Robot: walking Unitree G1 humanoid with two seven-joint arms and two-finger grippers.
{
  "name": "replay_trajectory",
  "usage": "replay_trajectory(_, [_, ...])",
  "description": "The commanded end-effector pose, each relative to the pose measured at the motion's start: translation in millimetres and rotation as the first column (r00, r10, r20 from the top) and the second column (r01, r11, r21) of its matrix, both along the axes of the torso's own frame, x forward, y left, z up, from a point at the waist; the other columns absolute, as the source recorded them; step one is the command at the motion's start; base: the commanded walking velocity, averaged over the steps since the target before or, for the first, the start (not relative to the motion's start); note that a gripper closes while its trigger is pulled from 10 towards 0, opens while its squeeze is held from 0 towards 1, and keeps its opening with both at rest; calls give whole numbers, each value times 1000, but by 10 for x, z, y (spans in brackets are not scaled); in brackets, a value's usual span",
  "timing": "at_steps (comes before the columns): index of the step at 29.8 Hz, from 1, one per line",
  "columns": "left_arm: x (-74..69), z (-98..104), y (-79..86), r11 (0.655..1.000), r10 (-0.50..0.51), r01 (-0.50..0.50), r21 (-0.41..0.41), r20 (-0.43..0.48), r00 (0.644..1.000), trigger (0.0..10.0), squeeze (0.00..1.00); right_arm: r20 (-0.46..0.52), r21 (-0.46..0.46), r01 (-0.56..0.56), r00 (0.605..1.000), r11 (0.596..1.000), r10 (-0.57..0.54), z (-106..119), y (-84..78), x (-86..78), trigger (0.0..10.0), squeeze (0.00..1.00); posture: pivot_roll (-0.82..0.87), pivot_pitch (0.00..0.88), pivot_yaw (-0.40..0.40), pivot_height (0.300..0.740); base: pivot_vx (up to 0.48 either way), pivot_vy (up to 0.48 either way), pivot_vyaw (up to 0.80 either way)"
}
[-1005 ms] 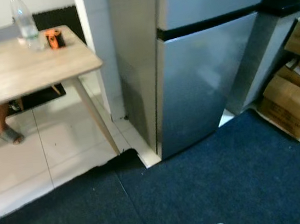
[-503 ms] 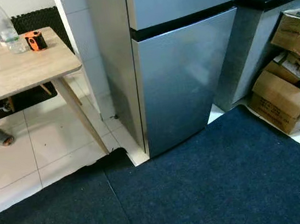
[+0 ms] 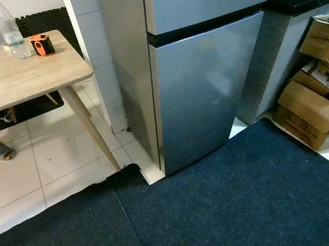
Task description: Restocking fridge
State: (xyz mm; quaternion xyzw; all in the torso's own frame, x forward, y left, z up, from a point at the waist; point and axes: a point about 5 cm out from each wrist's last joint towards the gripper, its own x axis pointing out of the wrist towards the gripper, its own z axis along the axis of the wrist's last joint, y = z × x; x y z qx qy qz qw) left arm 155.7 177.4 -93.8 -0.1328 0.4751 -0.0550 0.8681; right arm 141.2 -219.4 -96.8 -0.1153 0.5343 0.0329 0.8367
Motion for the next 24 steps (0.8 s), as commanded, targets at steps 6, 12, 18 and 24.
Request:
replay_trajectory(6, [-67,-27,-14,1000,-4,4,-4,-18,1000,10000,0,-5,1,13,1000,1000,-13,-6,-13,-23,10000,0,-56,64,-12,740,375,0,0])
replay_trajectory(12, [-78,-33,-34,1000,-3,3,-10,-18,1000,10000,0,-9,-2,11,1000,1000,-11,-7,-28,-35,10000,0,-54,67,-18,740,382,0,0])
replay_trajectory(18, [-80,-33,-39,1000,-4,4,-11,-18,1000,10000,0,-6,-4,11,1000,1000,-11,-3,-37,-30,10000,0,-55,63,-17,740,382,0,0])
replay_trajectory(24, [-51,-24,-40,1000,-12,12,-5,-13,1000,10000,0,-2,-5,10,1000,1000,-10,2,-38,-17,10000,0,-58,57,-19,740,371,0,0])
